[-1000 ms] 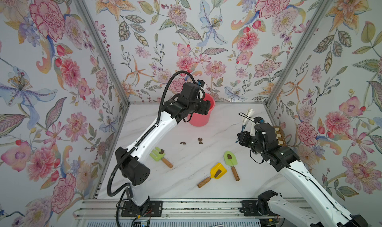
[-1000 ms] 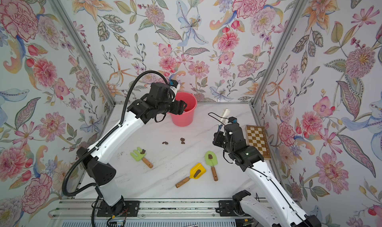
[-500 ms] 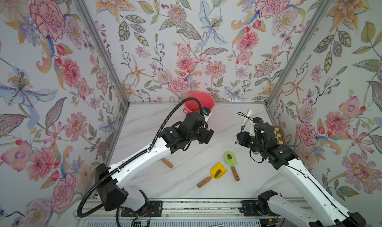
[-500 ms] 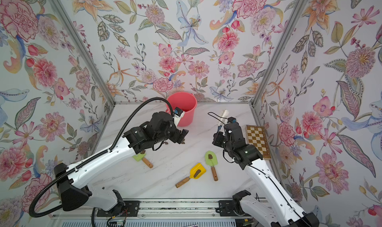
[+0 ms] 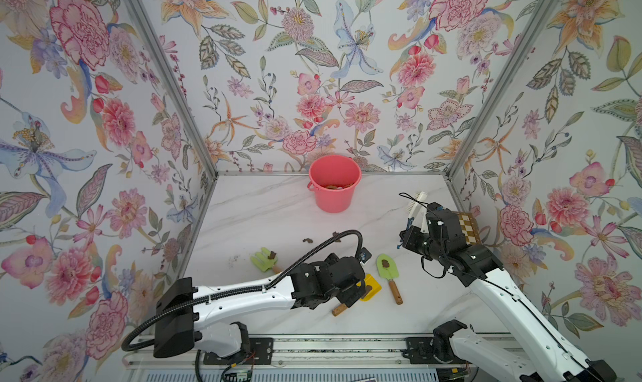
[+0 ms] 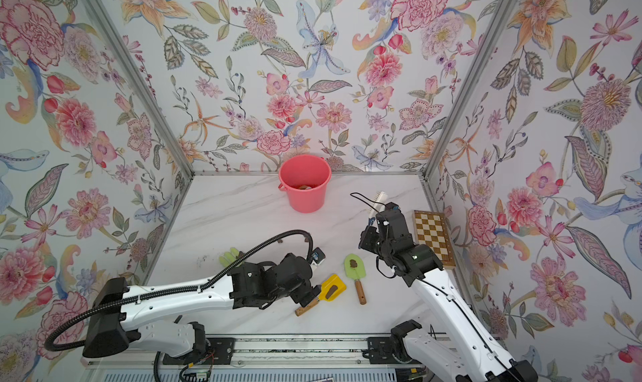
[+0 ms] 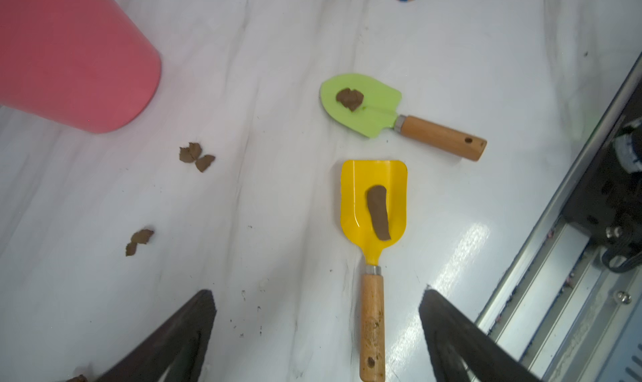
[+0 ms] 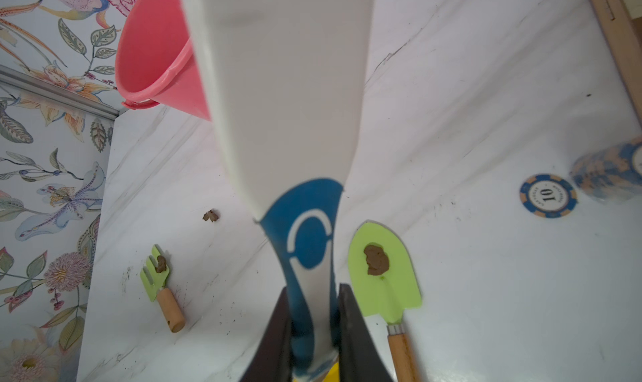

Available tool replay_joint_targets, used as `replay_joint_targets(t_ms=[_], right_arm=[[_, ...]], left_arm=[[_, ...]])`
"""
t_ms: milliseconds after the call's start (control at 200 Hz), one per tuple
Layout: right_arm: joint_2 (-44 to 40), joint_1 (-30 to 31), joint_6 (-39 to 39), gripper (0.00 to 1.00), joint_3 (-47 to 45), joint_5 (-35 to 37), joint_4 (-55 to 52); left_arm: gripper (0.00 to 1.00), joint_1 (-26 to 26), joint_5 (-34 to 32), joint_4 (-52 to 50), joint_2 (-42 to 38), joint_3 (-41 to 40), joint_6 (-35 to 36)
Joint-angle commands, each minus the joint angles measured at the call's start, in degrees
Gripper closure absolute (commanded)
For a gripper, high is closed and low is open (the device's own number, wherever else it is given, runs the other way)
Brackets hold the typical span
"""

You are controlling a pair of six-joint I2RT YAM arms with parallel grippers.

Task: Brush the soil off the hand trowel and place it into the bucket
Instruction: Move the hand trowel to the center of the board.

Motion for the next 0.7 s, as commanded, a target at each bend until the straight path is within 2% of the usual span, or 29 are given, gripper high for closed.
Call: replay_joint_targets(t_ms=[0,305,440,696], right_arm=[[-1.8,-0.2,2.1,0.97,-0.1,1.5,-1.2],[-2.8,-0.1,4.1,0.94,-0.7,2.6,-3.2],[-2.8,-0.1,4.1,0.94,-0.4,2.8,-3.2],[-1.7,-0.1,3.6,0.94,0.4,2.5,-3.4]], left_arm=[[0.05,-1.4,-0.2,0.0,-1.1,-3.4,-1.4],[0.12,-6.4,3.4,1.1,5.8,-7.2,-0.4],[0.12,-6.5,4.3,3.0,7.4,-9.1,0.3],[0.18,-6.5,4.7,6.3,12.4,-10.6,0.6]])
